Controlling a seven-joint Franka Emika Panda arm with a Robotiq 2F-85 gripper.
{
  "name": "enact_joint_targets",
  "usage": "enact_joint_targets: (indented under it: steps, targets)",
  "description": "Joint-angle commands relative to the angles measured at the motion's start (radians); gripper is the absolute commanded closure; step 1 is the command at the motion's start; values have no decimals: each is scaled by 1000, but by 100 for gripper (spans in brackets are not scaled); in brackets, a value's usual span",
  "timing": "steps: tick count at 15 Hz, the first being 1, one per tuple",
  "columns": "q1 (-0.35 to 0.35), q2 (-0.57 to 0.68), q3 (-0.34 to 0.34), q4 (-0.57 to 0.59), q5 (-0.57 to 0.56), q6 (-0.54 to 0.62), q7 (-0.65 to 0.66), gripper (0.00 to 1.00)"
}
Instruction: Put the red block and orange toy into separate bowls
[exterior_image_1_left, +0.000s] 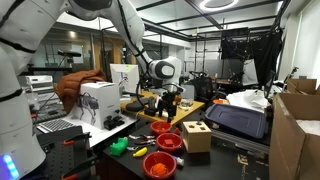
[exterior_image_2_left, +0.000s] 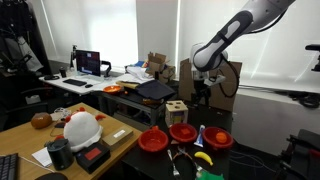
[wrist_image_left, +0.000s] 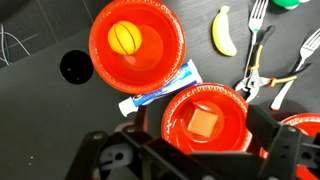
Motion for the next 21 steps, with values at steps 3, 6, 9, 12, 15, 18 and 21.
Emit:
enact_joint_targets:
  steps: [3,6,9,12,15,18,21]
  targets:
    - [-60,-210,30,-200,89,60,-137,0]
    - [-68,-291,28,-252,109,60,-188,0]
    - [-67,-358,29,-287,124,64,-234,0]
    - [-61,-421,31,-306,135,41,-282,0]
    - [-42,-514,28,-352,113,13,-283,0]
    - [-24,-614,19,-399,92,-43,-248,0]
    - [-15,-701,15,-422,90,-120,-228,0]
